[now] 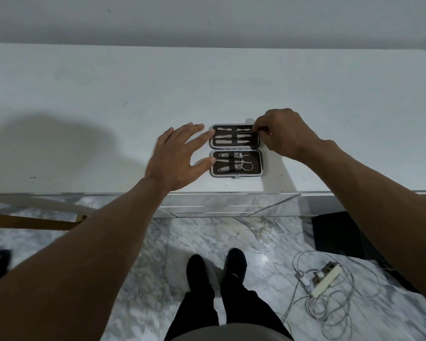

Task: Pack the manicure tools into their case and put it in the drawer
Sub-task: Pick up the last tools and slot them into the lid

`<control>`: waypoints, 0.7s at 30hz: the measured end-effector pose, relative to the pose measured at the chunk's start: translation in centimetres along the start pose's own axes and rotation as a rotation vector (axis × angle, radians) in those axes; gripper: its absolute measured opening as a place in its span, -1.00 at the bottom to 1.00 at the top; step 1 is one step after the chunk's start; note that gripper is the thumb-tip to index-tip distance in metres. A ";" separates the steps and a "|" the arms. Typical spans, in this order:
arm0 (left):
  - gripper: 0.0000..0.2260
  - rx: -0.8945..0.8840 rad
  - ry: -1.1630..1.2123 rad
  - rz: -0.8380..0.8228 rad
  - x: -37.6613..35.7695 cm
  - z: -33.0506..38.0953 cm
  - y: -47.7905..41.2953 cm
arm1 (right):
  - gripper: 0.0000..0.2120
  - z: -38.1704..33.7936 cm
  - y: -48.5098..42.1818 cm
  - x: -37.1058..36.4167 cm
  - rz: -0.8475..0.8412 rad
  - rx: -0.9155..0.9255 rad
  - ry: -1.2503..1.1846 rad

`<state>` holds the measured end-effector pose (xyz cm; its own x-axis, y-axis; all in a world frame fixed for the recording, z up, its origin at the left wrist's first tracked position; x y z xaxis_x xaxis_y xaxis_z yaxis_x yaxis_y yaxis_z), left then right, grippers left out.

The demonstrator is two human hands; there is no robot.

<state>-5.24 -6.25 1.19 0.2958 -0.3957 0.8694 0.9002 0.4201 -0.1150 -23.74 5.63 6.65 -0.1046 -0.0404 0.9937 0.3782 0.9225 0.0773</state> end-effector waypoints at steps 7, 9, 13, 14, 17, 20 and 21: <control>-0.44 0.004 0.002 -0.007 -0.1 0.0 0.0 | -0.72 -0.6 -0.1 0.0 -0.009 -0.020 0.054; -0.44 0.003 0.003 -0.006 0.0 0.0 0.0 | -0.72 -1.0 -0.4 0.1 -0.013 -0.011 0.070; -0.44 0.006 0.005 -0.008 -0.1 0.0 0.0 | -0.74 -1.8 -1.1 0.0 -0.025 0.003 0.084; -0.44 0.004 0.003 -0.007 -0.1 0.0 0.0 | -0.74 -1.9 -1.3 -0.1 -0.028 0.004 0.079; -0.45 0.000 0.004 -0.001 0.0 0.0 0.1 | -0.74 -2.4 -1.8 -0.5 -0.049 -0.003 0.063; -0.44 0.000 0.005 -0.003 0.1 0.1 0.1 | -0.73 -2.8 -2.2 -0.8 -0.062 -0.013 0.054; -0.44 0.002 0.004 -0.006 0.1 0.1 0.0 | -0.73 -2.8 -2.2 -0.8 -0.060 -0.011 0.054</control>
<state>-5.22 -6.19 1.30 0.2920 -0.4011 0.8683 0.9012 0.4194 -0.1093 -21.87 2.55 5.89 -0.0777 -0.1163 0.9902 0.3826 0.9136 0.1373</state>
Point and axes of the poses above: each hand's wrist, its own y-axis away from the middle knuckle, its own x-axis out of the back of the hand, z = x × y, the point moved 6 cm from there along -y, towards the middle knuckle, and after that the axes turned 12 degrees about y, right-handed, at the moved point
